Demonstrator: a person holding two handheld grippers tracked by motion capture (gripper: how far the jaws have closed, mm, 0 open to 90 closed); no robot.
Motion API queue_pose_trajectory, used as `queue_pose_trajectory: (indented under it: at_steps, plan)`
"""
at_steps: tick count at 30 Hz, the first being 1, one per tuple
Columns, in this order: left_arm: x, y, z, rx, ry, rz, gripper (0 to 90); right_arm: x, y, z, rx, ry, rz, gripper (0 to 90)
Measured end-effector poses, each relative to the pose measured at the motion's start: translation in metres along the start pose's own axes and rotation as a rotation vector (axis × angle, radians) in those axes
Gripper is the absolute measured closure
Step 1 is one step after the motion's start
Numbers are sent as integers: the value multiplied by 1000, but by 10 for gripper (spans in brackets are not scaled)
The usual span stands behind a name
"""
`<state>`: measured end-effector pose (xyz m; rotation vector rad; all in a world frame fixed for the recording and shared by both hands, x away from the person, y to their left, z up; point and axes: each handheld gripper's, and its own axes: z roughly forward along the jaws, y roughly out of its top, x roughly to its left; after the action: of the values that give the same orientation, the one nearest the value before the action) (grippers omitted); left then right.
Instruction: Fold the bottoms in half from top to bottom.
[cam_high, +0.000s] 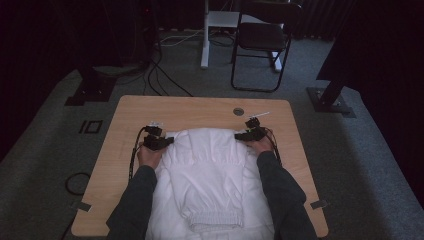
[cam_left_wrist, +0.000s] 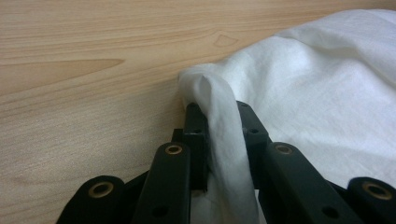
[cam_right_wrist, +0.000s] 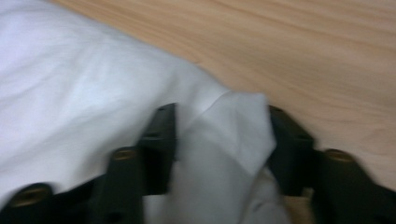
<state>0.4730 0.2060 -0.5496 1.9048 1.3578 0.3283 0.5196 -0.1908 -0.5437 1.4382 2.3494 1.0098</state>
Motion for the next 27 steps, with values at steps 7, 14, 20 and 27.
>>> queue_pose_trajectory:
  at_steps: [7, 14, 20, 27]
  plan:
    - [-1, 1, -1, 6, 9, -20, 789, 5, -5, -3, 3, 54, 13, 871]
    - [21, 2, -19, -62, -96, -124, 832, -9, -5, -21, -90, 9, 70, 879]
    - [27, 11, -39, -156, -107, -160, 840, -11, -4, -30, -129, -80, 56, 888]
    - [23, 30, -55, -206, -82, -137, 838, -17, 15, -59, -209, -64, 74, 888]
